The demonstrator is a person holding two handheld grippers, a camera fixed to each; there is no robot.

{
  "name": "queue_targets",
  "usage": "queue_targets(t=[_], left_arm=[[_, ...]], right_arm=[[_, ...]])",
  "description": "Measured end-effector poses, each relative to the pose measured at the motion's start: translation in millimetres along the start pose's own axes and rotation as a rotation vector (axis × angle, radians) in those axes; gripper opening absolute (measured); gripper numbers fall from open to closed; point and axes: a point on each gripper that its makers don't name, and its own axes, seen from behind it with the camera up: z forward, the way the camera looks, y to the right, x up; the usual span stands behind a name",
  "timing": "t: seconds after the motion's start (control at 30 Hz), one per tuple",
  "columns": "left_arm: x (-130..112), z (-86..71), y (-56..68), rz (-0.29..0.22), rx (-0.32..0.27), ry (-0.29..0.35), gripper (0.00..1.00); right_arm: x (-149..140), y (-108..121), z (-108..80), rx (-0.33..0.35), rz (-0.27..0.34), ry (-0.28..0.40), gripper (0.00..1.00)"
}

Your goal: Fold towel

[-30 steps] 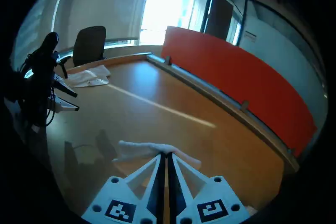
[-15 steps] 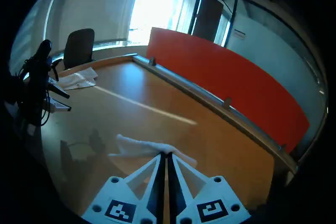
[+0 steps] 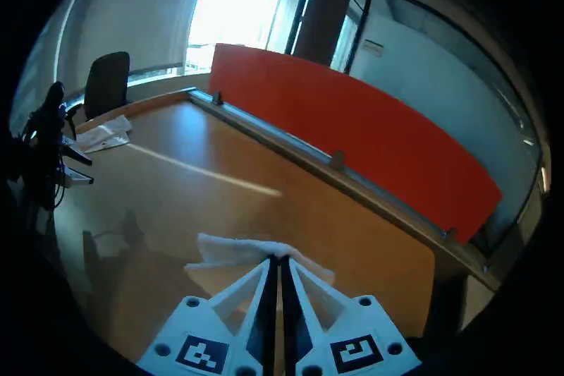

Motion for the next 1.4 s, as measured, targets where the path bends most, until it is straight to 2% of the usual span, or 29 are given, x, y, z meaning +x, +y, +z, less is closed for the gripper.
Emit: queue_targets(t=[0.5,0.8,1.1,1.4], left_arm=[[6.1,1.9,8.9,0.019,0.002,-0.004,0.93],[4.4,1.9,13.4,0.028,0.003,-0.012,0.93],[5.5,1.8,21.3,0.039,-0.006,-0.012,0.93],[7.2,1.0,26.7,0.053,-0.013,-0.01,0.93]], right_arm=[[-26.8,78.3,-12.3,-0.084,0.031,-0.045,0.06],[-48.1,115.4,-17.3,-0.122,0.037,-0.084,0.06],[-66.6,126.3,-24.7,-0.139,0.054,-0.11,0.06],[-97.6,130.9,-43.2,-0.163,0.07,-0.155,0.06]])
